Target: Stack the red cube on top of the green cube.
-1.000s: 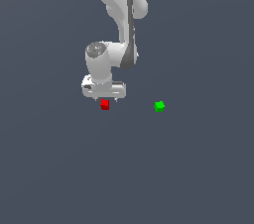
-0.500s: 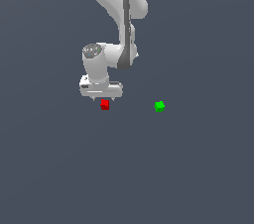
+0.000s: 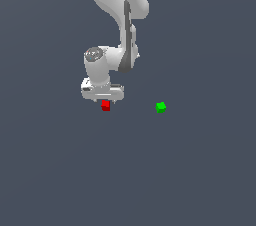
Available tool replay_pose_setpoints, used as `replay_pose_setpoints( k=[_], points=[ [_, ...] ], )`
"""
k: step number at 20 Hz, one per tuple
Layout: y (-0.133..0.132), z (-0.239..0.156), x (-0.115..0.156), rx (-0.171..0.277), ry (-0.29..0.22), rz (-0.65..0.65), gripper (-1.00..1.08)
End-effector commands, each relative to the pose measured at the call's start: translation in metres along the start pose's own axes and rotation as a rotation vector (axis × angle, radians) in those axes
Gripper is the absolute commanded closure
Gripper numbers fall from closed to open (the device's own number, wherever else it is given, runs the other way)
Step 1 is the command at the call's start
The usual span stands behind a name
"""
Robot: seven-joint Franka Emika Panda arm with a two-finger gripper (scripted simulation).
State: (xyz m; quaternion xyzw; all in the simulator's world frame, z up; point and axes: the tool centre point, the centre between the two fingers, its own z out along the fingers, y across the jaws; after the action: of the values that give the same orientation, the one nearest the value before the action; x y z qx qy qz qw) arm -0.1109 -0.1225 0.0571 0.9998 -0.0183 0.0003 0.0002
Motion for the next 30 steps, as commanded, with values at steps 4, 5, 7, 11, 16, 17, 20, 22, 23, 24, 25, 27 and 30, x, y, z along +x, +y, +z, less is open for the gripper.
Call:
replay_pose_setpoints(
  k=[4,5,7,11,16,17,20,22,23,24,25,27,30],
  points=[
    [0.000,0.025,-0.001,0.000,-0.001,0.000,-0.92],
    [0.000,0.028,-0.001,0.000,-0.001,0.000,-0.92],
    [0.000,0.033,0.000,0.000,-0.001,0.000,-0.92],
    [-0.001,0.037,0.000,0.001,-0.001,-0.001,-0.92],
    [-0.001,0.037,0.000,0.001,-0.001,-0.001,1.08],
    [-0.001,0.037,0.000,0.001,-0.001,-0.001,1.08],
    [-0.001,0.037,0.000,0.001,-0.001,-0.001,1.08],
    [0.000,0.037,0.000,0.000,-0.001,0.000,1.08],
    [0.000,0.037,0.000,0.000,-0.001,0.000,1.08],
    [0.000,0.036,0.000,0.000,-0.001,0.000,1.08],
    [0.000,0.035,0.000,0.000,-0.001,0.000,1.08],
    [0.000,0.031,0.000,0.000,-0.001,0.000,1.08],
    [0.000,0.021,-0.001,0.000,-0.001,0.000,1.08]
  ],
)
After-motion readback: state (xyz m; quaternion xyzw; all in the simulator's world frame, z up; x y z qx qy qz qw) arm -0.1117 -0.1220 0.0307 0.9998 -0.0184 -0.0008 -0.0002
